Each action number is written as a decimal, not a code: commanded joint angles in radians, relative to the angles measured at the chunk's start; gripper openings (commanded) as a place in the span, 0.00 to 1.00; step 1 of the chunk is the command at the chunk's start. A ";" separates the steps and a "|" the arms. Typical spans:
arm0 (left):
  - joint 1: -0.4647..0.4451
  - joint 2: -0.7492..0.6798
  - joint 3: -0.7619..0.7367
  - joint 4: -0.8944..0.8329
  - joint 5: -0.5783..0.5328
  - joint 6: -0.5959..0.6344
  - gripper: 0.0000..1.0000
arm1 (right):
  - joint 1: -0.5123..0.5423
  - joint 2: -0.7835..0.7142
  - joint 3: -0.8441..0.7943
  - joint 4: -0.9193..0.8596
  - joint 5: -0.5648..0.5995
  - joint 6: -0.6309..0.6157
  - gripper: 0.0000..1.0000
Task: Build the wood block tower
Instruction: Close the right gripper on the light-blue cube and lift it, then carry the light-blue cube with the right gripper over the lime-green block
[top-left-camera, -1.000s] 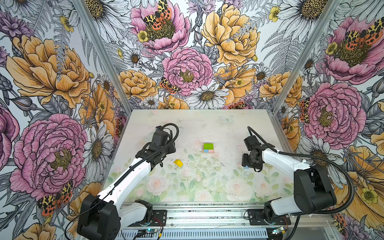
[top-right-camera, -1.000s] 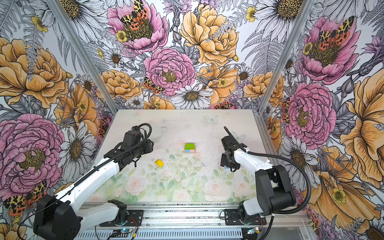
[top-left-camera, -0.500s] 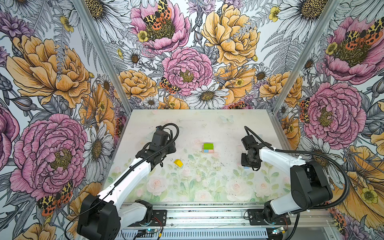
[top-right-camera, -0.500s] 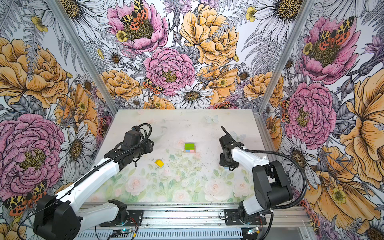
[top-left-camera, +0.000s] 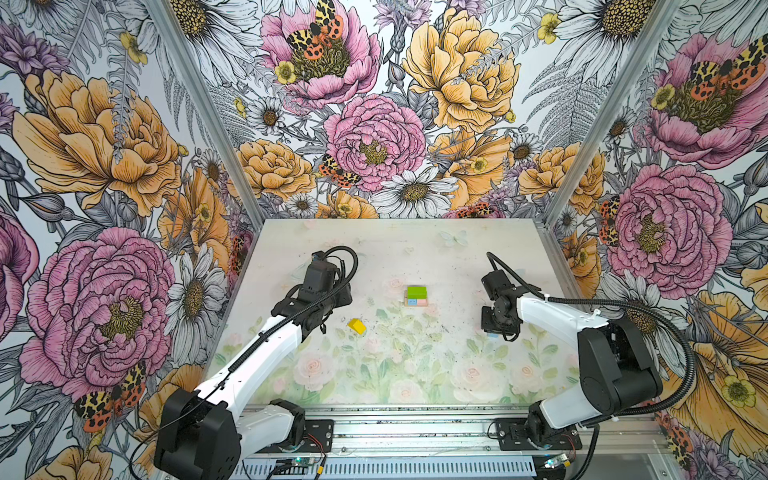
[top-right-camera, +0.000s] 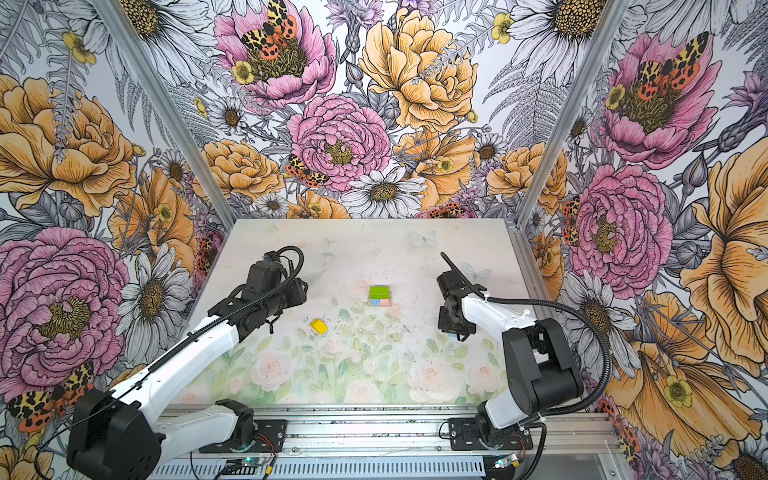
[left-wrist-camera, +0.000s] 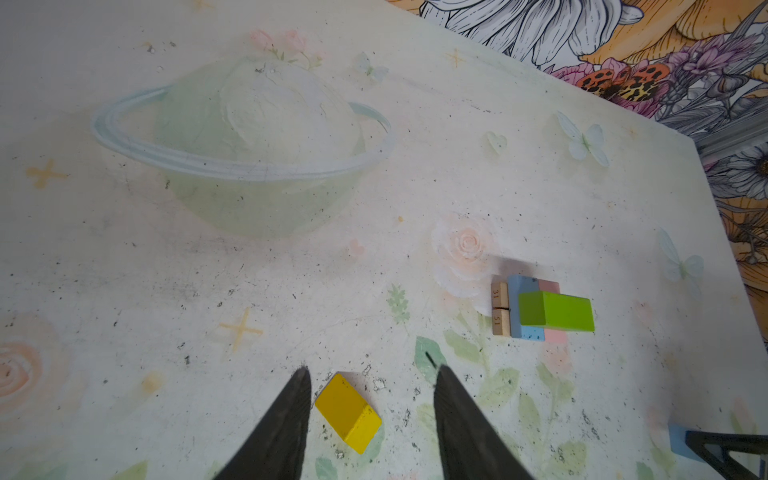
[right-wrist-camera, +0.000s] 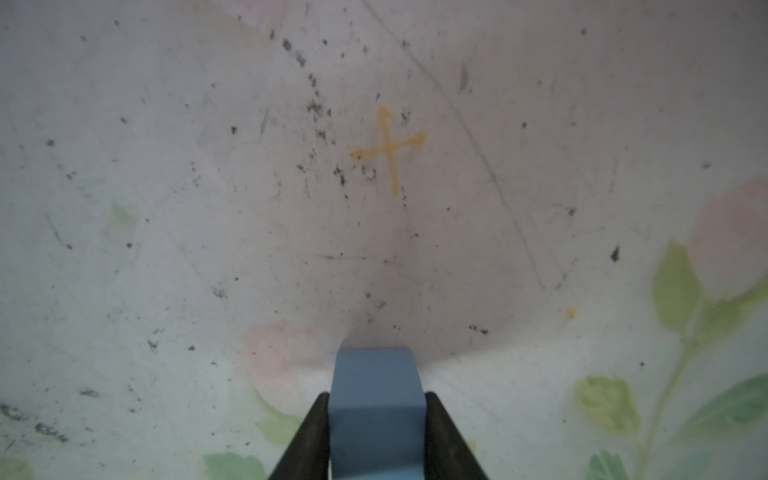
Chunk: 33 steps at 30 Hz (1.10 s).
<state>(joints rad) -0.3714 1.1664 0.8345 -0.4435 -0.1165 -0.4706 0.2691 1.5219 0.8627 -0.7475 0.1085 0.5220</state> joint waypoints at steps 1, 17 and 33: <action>-0.009 0.007 0.004 0.022 -0.019 0.017 0.50 | 0.005 0.004 0.015 0.023 0.002 0.000 0.34; -0.011 0.009 0.003 0.022 -0.023 0.018 0.50 | 0.008 0.021 0.010 0.033 -0.006 0.001 0.36; -0.011 0.004 -0.023 0.053 -0.029 0.034 0.50 | 0.054 -0.056 0.118 -0.064 -0.037 0.011 0.00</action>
<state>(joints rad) -0.3775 1.1728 0.8291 -0.4301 -0.1204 -0.4629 0.3058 1.5085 0.9142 -0.7742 0.0742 0.5240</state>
